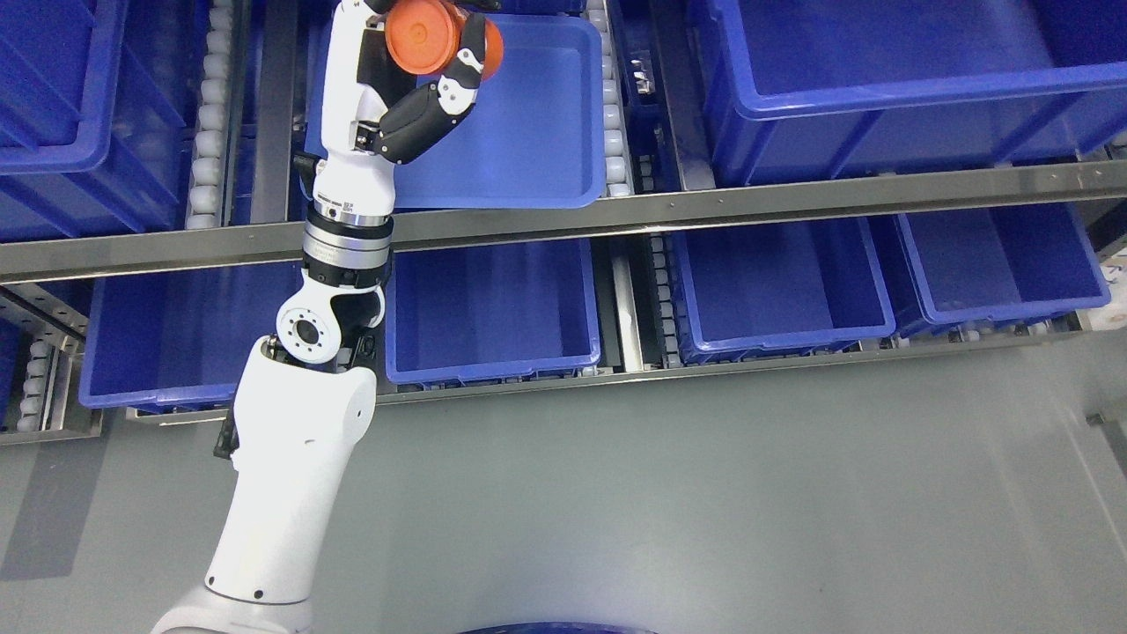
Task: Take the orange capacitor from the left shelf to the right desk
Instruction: 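Lift the capacitor out of the bin with the left hand, then carry the capacitor in the left hand while turning toward the steel table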
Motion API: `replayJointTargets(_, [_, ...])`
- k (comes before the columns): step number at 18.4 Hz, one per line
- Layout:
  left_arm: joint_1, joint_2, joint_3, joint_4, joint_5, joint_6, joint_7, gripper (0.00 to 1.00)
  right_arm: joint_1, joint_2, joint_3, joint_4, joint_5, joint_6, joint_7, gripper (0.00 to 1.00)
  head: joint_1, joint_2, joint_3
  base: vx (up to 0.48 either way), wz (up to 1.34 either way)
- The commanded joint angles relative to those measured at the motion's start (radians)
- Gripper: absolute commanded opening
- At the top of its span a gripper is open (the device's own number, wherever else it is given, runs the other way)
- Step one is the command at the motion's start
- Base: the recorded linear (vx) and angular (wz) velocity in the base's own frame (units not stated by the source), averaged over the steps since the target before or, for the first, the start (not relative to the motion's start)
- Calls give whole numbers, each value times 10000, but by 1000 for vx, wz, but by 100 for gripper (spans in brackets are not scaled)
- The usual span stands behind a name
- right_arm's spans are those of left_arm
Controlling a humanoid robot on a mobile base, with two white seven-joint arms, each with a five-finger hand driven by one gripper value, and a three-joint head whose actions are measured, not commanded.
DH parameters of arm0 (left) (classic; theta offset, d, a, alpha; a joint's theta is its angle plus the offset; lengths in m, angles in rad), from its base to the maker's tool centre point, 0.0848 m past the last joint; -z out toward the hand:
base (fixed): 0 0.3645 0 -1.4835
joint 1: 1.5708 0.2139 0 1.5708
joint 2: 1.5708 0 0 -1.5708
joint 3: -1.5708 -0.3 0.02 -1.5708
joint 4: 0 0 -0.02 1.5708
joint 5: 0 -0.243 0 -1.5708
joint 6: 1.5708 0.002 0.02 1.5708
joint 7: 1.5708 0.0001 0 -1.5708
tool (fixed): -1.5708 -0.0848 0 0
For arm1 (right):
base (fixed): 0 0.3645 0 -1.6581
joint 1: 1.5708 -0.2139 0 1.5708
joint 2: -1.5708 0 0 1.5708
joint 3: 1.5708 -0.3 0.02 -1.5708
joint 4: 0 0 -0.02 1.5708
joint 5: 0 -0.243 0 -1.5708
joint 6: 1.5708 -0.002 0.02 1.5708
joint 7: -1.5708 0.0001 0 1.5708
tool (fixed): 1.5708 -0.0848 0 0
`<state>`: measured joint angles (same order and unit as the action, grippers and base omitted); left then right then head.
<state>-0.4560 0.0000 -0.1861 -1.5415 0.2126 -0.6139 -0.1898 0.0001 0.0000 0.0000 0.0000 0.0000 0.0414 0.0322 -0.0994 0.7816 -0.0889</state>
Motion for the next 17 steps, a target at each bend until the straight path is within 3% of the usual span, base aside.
replayJointTargets(1, [157,174,-408,-554,6,49,-4,2,-16,-175,-107,-338,46,1,0,100,0,0,0,-110,-227])
replayJointTargets(17, [-210,174,-2065,-585,-9,156,26,3,-16,-175,-107,-338,46,1,0,100,0,0,0,-9,-409])
